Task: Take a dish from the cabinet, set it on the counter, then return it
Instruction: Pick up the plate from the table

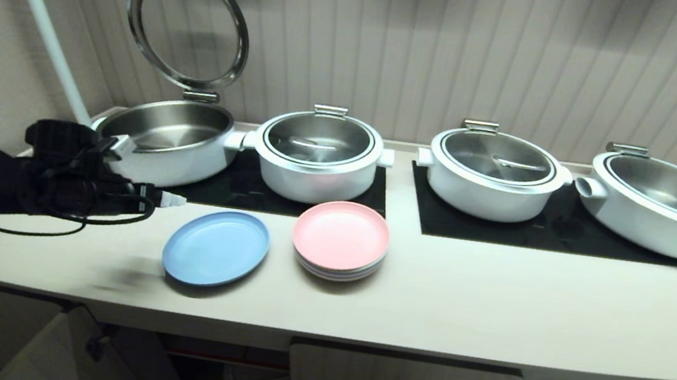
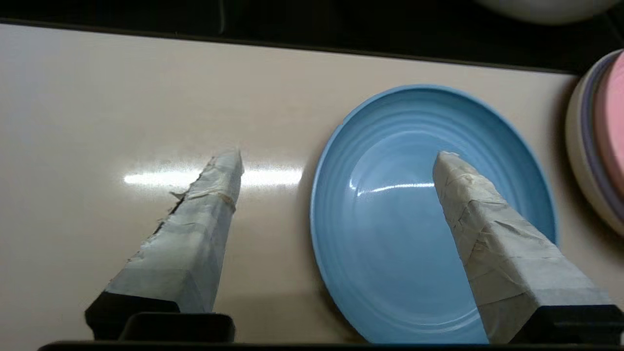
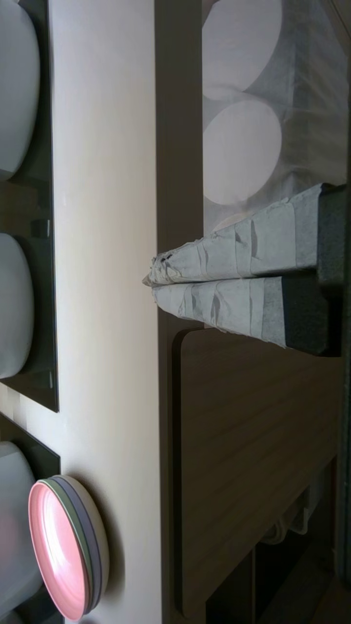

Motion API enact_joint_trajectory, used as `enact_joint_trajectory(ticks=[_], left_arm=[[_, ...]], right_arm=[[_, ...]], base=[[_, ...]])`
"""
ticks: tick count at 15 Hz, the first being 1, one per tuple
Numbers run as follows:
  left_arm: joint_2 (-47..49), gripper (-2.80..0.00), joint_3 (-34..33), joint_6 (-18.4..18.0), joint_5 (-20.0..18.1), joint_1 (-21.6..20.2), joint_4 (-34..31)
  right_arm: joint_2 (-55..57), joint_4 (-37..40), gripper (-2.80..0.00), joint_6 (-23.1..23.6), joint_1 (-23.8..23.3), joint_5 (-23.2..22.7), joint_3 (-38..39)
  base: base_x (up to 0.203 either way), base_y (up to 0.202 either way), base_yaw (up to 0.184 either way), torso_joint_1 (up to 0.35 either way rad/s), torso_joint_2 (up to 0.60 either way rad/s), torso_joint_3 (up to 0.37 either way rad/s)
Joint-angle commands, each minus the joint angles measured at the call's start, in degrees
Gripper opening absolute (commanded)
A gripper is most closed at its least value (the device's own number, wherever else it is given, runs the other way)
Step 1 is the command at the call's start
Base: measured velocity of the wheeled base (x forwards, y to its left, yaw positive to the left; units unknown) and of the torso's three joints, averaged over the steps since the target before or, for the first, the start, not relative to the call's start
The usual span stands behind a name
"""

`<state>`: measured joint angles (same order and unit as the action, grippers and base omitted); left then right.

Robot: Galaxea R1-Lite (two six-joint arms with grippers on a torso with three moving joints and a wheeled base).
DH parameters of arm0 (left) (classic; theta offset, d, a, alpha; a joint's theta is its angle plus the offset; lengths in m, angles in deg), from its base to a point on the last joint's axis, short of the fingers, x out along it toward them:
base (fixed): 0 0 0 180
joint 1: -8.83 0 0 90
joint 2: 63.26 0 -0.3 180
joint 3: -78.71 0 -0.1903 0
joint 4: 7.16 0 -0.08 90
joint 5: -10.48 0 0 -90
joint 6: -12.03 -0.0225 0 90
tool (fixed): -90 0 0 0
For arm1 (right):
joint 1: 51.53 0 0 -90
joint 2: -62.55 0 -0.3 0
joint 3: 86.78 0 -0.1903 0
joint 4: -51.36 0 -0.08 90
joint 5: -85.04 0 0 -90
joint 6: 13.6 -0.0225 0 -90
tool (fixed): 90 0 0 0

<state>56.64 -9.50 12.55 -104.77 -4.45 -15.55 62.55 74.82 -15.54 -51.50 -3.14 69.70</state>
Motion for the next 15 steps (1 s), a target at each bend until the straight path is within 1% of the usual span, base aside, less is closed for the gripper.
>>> enact_joint_trajectory(ticks=[1, 6, 7, 8, 9, 10, 11, 13, 15], left_arm=[[-7.71, -2.8, -1.31, 0.44, -0.4, -0.75, 0.12], [-22.69, -2.8, -5.28, 0.33, -0.33, -1.46, 0.13], [-26.16, -2.8, -6.17, -0.02, -0.13, -1.49, 0.13], [-29.87, -2.8, -7.35, -1.17, 0.01, -1.51, 0.13], [-33.19, -2.8, -9.06, -3.09, 0.08, -1.49, 0.13], [-36.61, -2.8, -11.33, -6.74, 0.15, -1.45, 0.13], [-39.61, -2.8, -13.79, -11.64, 0.28, -1.46, 0.18], [-45.15, -2.8, -18.38, -17.85, 0.42, -2.07, 0.83], [-50.55, -2.8, -24.61, -23.37, 0.57, -3.48, 3.11]], right_arm=[[0.0, -0.01, -2.8, 0.01, 0.06, 0.03, -0.02], [0.0, -0.01, -2.8, 0.01, 0.04, 0.03, 0.03], [0.0, -0.01, -2.8, 0.01, 0.06, 0.03, -0.01], [0.0, -0.01, -2.8, 0.01, -0.01, 0.03, -0.01], [0.0, -0.01, -2.8, 0.01, 0.0, 0.03, 0.0], [0.0, -0.01, -2.8, 0.01, 0.01, 0.03, -0.02], [0.0, -0.01, -2.8, 0.01, 0.05, 0.03, -0.02], [0.0, -0.01, -2.8, 0.01, 0.05, 0.03, -0.02], [0.0, -0.01, -2.8, 0.01, -0.02, 0.03, -0.01]], base=[[0.0, 0.0, 0.0, 0.0, 0.0, 0.0], [0.0, 0.0, 0.0, 0.0, 0.0, 0.0], [0.0, 0.0, 0.0, 0.0, 0.0, 0.0], [0.0, 0.0, 0.0, 0.0, 0.0, 0.0], [0.0, 0.0, 0.0, 0.0, 0.0, 0.0], [0.0, 0.0, 0.0, 0.0, 0.0, 0.0], [0.0, 0.0, 0.0, 0.0, 0.0, 0.0], [0.0, 0.0, 0.0, 0.0, 0.0, 0.0], [0.0, 0.0, 0.0, 0.0, 0.0, 0.0]])
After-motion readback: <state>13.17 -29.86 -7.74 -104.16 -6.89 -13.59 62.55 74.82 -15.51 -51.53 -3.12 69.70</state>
